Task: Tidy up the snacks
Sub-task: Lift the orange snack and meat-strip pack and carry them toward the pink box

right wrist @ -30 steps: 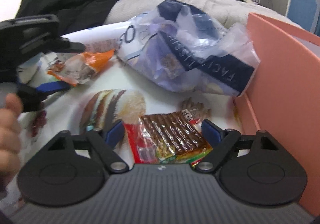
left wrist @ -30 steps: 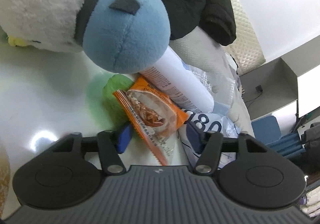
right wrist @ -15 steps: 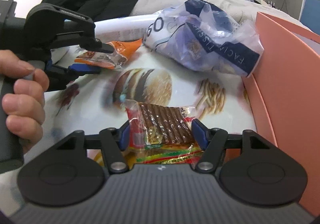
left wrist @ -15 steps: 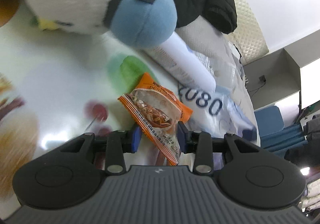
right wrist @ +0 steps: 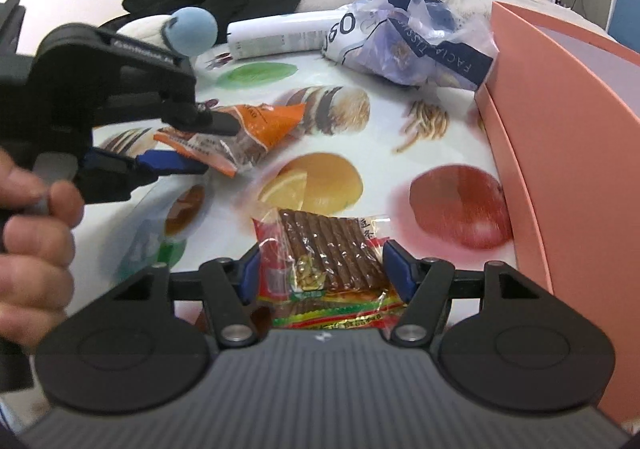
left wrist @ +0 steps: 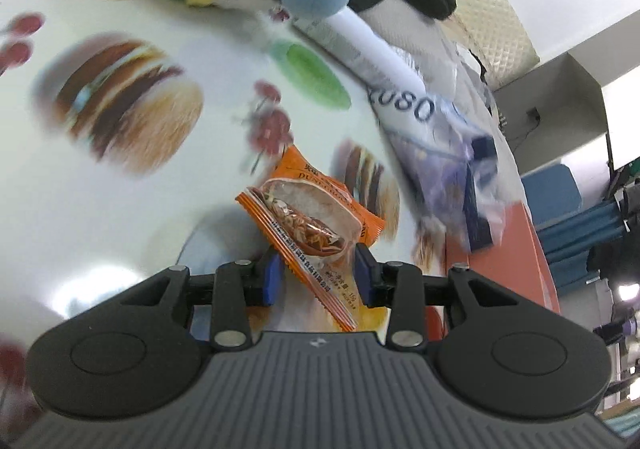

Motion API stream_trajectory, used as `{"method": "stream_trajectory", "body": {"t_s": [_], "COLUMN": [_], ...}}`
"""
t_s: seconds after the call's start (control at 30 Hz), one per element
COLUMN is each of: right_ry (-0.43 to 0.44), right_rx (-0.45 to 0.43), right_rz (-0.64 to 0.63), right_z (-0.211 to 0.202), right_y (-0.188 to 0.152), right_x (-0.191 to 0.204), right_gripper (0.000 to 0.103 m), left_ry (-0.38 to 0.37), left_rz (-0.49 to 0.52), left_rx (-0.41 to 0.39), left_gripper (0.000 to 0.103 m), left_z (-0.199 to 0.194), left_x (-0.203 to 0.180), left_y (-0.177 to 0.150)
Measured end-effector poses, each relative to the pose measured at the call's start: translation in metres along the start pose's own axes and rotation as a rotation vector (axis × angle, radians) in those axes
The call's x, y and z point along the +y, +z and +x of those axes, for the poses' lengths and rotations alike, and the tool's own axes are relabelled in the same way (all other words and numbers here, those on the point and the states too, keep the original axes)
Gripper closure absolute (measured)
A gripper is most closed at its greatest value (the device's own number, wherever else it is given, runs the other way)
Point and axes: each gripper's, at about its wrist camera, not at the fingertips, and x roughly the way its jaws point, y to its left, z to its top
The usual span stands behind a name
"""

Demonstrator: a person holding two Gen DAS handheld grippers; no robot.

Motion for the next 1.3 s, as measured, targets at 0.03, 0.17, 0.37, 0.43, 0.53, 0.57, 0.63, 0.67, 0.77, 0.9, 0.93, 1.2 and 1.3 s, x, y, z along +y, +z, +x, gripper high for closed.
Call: {"method": "stream_trajectory", "body": {"t_s": [0.03, 0.17, 0.37, 0.43, 0.53, 0.57, 0.63, 0.67, 0.77, 0.9, 0.93, 1.2, 1.3], "right_ry": [0.009, 0.026, 0.034, 0.037, 0.035, 0.035, 0.037, 0.031, -0.01, -0.037, -0.051, -0.119, -0.125], "right_rx": [0.0, -0.002, 0.016, 0.021, 0.028, 0.036, 0.056, 0.064, 0.048, 0.036, 0.037, 0.067, 0.081], "right_rz": [0.008, 0.021, 0.019, 0.025, 0.024, 0.021, 0.033, 0.034, -0.013, -0.078, -0.098, -0.184, -0.181], "right_z": [-0.006, -0.026, -0.051, -0.059, -0.068, -0.069, -0.069, -0.068, -0.074, -0.075, -0.073, -0.057, -0.051], "right_y": [-0.002, -0.009, -0.019, -0.021, -0.025, -0.027, -0.03, -0.032, -0.034, -0.034, -0.034, -0.035, -0.036], "right_x": [-0.001, -0.002, -0.007, -0.008, -0.01, -0.01, -0.012, -0.012, -0.008, -0.003, -0.002, 0.002, 0.002], "right_gripper": [0.038, 0.038, 0.039, 0.051, 0.054, 0.064, 0.078, 0.078, 0.077, 0.072, 0.072, 0.033, 0.031], "left_ry": [-0.001, 0.019, 0.037, 0.051, 0.067, 0.071, 0.072, 0.072, 0.078, 0.1, 0.104, 0.127, 0.125], "left_rz": [0.009, 0.051, 0.105, 0.131, 0.154, 0.163, 0.179, 0.187, 0.212, 0.236, 0.24, 0.236, 0.238], "left_rx": [0.005, 0.004, 0.002, -0.005, -0.023, -0.029, -0.033, -0.034, -0.041, -0.047, -0.048, -0.048, -0.052], "left_gripper": [0.061, 0.061, 0.061, 0.061, 0.061, 0.061, 0.062, 0.062, 0.062, 0.062, 0.062, 0.062, 0.062], "left_z": [-0.006, -0.028, -0.057, -0.068, -0.08, -0.084, -0.091, -0.095, -0.103, -0.111, -0.113, -0.12, -0.121], "left_x": [0.001, 0.004, 0.003, 0.001, -0.004, -0.005, -0.008, -0.009, -0.011, -0.011, -0.01, -0.003, -0.003], "left_y": [-0.006, -0.027, -0.053, -0.059, -0.065, -0.067, -0.071, -0.073, -0.079, -0.087, -0.089, -0.098, -0.099]}}
